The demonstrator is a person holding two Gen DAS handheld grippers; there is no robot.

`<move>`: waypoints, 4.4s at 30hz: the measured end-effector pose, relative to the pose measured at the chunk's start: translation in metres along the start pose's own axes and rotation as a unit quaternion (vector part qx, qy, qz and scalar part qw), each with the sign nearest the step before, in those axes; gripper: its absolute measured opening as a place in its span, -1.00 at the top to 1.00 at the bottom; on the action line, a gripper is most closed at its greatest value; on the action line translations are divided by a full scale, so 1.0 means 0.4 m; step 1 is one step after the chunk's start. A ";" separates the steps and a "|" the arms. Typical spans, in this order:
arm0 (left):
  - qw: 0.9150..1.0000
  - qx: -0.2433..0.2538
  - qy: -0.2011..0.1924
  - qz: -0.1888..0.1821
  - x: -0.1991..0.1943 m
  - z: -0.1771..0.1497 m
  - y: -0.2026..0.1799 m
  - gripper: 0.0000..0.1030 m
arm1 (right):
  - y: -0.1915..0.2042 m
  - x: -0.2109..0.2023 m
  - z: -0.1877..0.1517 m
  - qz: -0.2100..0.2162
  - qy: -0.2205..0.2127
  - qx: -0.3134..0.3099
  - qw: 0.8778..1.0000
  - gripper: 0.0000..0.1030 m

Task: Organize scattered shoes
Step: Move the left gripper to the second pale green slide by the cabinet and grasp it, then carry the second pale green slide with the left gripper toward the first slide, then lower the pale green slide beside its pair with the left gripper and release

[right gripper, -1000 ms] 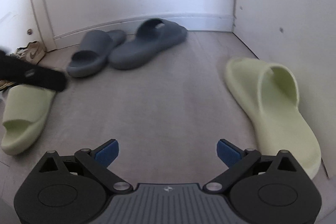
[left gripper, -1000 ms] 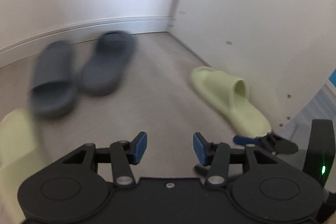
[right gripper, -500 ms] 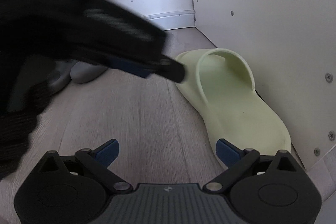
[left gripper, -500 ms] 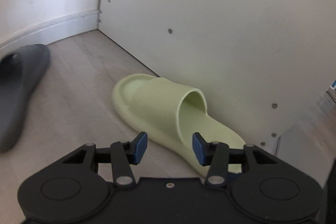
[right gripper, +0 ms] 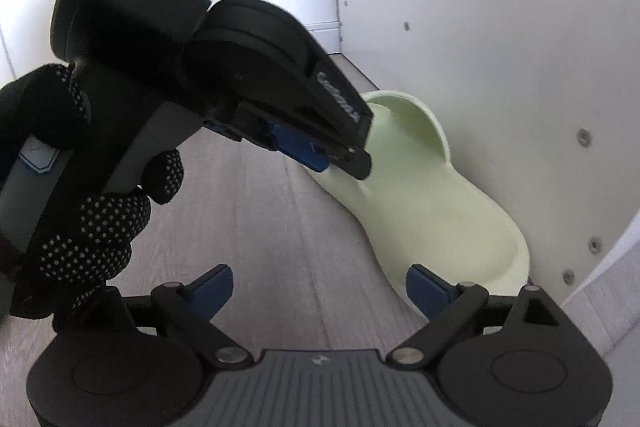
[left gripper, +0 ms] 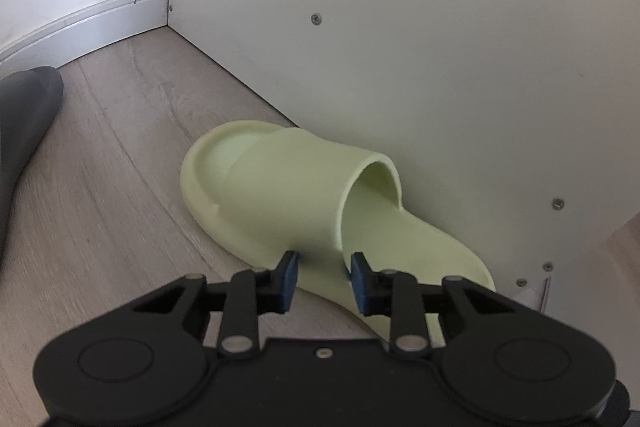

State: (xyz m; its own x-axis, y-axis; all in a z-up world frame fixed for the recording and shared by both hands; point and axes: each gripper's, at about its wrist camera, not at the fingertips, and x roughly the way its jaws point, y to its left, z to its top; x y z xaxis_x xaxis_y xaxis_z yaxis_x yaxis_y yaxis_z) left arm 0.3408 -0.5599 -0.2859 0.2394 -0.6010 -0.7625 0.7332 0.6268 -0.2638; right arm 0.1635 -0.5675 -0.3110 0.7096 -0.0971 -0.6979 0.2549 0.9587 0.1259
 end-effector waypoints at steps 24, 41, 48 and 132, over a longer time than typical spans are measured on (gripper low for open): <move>0.994 -0.059 0.025 0.094 -0.183 -0.161 0.142 1.00 | -0.004 -0.030 -0.008 0.003 0.010 0.036 0.999 -0.83; 0.989 -0.120 -0.012 0.085 -0.413 -0.285 0.249 0.97 | 0.144 -0.046 0.017 0.004 -0.007 0.008 1.000 -0.70; 0.998 -0.044 -0.019 0.048 -0.304 -0.181 0.146 0.31 | 0.089 -0.027 0.054 -0.025 -0.014 0.085 0.996 -0.65; 0.972 -0.203 -0.045 0.106 -0.757 -0.524 0.459 0.20 | 0.701 0.022 0.086 0.361 0.068 -0.862 0.349 -0.96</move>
State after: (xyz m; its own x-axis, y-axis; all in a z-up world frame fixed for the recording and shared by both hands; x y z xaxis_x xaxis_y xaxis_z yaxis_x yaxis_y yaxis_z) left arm 0.2693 -0.1590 -0.2273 0.4263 -0.4660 -0.7753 0.3535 0.8748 -0.3314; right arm 0.2638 -0.3087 -0.2573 0.1122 0.2384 -0.9646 -0.8154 -0.5327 -0.2265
